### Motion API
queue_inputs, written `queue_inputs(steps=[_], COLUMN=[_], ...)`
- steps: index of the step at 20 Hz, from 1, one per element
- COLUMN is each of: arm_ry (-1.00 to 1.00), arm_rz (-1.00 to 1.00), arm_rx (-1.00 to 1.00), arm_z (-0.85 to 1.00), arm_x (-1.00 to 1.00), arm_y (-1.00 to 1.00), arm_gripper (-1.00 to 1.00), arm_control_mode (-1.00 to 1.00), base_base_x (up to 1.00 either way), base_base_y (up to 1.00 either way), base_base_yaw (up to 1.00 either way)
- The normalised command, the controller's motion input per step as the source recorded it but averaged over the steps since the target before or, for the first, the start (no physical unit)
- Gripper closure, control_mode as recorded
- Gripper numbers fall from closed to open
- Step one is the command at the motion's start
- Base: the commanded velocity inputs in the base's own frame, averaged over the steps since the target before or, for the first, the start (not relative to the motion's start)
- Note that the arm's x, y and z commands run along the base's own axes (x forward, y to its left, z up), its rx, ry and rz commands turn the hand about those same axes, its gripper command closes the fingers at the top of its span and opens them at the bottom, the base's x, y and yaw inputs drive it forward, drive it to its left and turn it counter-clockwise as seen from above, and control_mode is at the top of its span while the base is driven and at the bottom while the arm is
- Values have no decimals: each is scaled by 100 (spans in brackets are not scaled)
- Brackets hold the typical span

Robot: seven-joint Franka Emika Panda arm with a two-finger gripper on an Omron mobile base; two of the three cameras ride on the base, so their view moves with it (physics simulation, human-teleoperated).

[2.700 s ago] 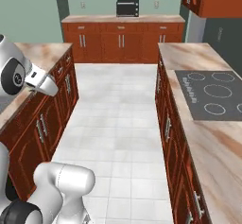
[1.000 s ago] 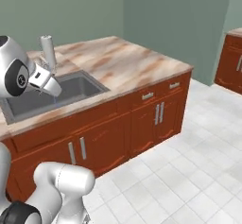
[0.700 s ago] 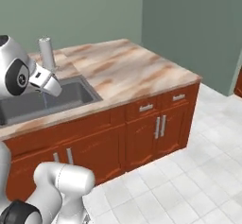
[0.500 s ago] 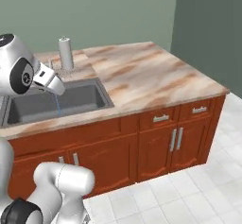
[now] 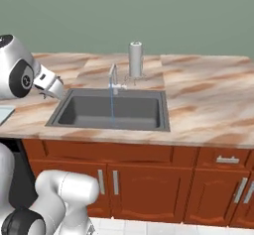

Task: Take the fish out of the fridge, briefly rinse it in the sink, and place it on the tray next to the sink.

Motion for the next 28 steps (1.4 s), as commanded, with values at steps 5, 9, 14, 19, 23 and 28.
queue_inputs(steps=[5, 9, 14, 19, 23, 28], arm_ry=[0, 0, 0, 0, 0, 0], arm_rz=[0, 0, 0, 0, 0, 0], arm_rx=[0, 0, 0, 0, 0, 0], arm_z=[0, 0, 0, 0, 0, 0], arm_x=[0, 0, 0, 0, 0, 0], arm_y=[0, 0, 0, 0, 0, 0], arm_gripper=[100, 100, 100, 100, 100, 100], arm_control_mode=[100, 100, 100, 100, 100, 100], base_base_x=[18, 96, 50, -13, 0, 20], base_base_y=[-19, -16, -35, -68, -67, -23], base_base_yaw=[6, -2, -3, 0, 3, 0])
